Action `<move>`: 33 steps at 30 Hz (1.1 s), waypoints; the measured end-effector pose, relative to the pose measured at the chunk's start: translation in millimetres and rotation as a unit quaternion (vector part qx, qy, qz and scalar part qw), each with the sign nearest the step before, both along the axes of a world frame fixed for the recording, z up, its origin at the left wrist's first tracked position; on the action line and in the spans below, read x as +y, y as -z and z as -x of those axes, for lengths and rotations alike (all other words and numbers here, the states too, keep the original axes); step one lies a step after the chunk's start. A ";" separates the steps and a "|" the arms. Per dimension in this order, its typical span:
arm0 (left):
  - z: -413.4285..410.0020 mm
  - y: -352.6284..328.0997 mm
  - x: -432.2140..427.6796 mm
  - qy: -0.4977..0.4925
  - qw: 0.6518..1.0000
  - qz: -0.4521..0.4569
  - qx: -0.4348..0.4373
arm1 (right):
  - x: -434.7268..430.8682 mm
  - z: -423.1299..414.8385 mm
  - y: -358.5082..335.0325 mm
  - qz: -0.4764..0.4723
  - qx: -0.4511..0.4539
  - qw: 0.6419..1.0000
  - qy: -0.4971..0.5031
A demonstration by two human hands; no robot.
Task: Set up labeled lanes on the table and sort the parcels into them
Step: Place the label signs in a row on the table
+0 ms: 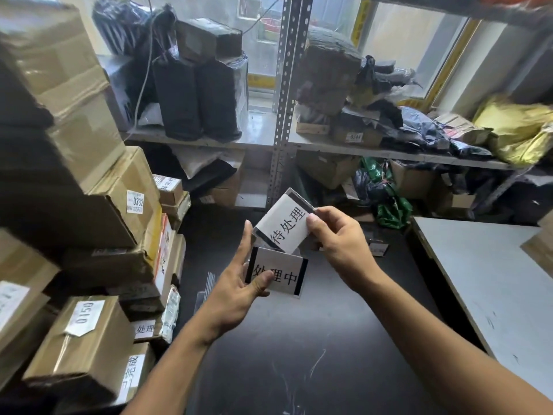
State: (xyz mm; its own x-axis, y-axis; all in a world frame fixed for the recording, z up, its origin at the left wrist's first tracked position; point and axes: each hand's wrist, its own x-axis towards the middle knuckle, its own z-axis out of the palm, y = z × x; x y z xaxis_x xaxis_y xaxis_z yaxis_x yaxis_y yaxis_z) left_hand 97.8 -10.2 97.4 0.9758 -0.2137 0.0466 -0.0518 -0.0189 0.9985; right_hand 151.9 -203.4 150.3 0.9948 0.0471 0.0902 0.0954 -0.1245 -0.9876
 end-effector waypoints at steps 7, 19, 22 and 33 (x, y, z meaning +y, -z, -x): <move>-10.3 -5.6 9.9 0.028 0.999 -0.012 0.021 | -23.1 -12.9 -6.1 0.144 -0.005 0.985 -0.099; -16.8 9.2 5.5 0.033 0.999 0.011 0.041 | -31.3 -33.2 5.0 0.169 0.006 0.980 -0.104; -21.4 16.4 1.7 0.017 0.999 0.008 0.031 | -36.6 -46.8 5.3 0.197 0.006 0.976 -0.094; -55.9 52.8 -1.5 -0.070 0.993 -0.015 0.098 | -52.3 -148.1 62.5 0.359 0.031 0.931 -0.058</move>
